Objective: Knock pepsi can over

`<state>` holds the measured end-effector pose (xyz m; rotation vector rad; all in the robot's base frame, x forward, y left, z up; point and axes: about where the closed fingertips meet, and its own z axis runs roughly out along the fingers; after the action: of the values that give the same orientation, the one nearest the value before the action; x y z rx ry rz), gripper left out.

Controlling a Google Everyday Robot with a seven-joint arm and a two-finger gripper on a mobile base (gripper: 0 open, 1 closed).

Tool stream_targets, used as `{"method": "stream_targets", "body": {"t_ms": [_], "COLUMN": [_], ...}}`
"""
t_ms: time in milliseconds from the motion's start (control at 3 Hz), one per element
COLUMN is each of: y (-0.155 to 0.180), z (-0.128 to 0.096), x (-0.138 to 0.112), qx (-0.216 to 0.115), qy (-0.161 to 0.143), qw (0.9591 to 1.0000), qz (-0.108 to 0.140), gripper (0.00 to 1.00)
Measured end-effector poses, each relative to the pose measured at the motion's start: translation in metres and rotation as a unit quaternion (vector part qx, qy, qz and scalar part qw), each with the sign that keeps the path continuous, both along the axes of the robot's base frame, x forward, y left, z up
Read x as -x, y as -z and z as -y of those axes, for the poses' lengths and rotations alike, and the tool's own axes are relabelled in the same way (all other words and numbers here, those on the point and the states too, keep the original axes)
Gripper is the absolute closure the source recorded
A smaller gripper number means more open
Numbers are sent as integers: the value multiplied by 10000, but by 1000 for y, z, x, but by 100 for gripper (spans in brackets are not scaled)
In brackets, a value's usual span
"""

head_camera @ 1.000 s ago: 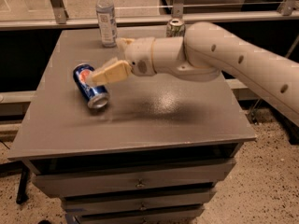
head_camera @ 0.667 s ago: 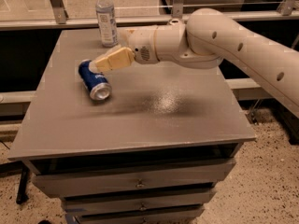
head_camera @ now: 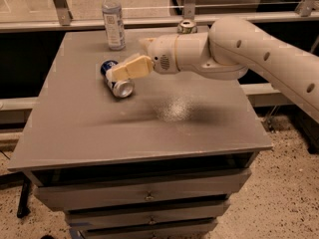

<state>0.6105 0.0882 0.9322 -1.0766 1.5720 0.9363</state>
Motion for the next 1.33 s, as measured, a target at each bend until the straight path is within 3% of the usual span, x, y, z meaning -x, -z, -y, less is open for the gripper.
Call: {"method": "stream_targets", "body": {"t_ms": [667, 1333], "y": [31, 54], "z": [12, 2], "x": [23, 40], "qx": [-62, -184], "qy": [80, 22], "qw": [9995, 9985], "qz": [-303, -520], "gripper": [0, 0]}}
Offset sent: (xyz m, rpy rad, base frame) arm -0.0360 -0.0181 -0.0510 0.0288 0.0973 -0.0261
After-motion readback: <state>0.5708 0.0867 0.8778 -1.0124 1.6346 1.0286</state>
